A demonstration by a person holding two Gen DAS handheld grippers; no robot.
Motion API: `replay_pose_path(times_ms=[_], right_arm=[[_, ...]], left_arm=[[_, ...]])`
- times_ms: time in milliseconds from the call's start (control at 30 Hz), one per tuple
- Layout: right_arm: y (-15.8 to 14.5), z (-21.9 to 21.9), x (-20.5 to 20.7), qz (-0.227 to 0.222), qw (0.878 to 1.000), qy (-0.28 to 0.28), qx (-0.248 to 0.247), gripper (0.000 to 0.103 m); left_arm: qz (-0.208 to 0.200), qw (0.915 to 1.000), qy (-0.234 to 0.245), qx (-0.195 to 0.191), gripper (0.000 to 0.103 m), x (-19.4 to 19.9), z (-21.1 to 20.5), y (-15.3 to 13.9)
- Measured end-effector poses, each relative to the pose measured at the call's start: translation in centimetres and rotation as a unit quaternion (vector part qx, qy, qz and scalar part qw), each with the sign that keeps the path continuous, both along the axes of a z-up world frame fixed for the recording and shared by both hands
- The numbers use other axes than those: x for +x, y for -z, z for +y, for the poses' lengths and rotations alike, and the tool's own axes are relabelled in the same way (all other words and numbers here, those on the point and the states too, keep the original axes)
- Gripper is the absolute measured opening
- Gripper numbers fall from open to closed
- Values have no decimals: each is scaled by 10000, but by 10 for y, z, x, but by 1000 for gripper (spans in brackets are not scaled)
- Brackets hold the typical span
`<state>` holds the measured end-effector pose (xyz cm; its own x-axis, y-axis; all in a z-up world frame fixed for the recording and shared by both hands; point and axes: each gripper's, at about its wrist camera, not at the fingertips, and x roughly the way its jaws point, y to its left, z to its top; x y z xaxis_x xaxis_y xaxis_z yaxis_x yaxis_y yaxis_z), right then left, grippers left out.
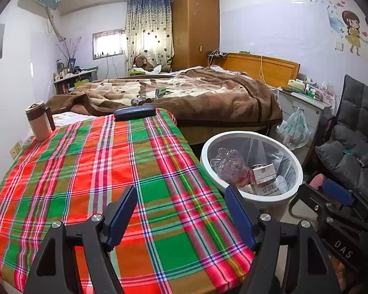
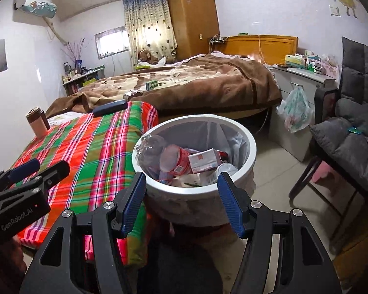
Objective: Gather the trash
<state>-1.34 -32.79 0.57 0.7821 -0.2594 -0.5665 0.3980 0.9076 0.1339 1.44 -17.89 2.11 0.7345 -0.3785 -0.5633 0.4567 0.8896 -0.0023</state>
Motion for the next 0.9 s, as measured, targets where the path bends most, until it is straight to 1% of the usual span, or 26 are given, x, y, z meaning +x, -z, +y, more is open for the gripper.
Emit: replay_pose_path(times_ms=[233, 900], right_arm=[[2, 2, -3, -42, 10000, 28, 17, 62], [1, 15, -8, -74, 10000, -23, -26, 62]], left_arm=[[-136, 9999, -37, 71, 73, -8, 3, 1], [-156, 9999, -55, 30, 73, -13, 4, -1]])
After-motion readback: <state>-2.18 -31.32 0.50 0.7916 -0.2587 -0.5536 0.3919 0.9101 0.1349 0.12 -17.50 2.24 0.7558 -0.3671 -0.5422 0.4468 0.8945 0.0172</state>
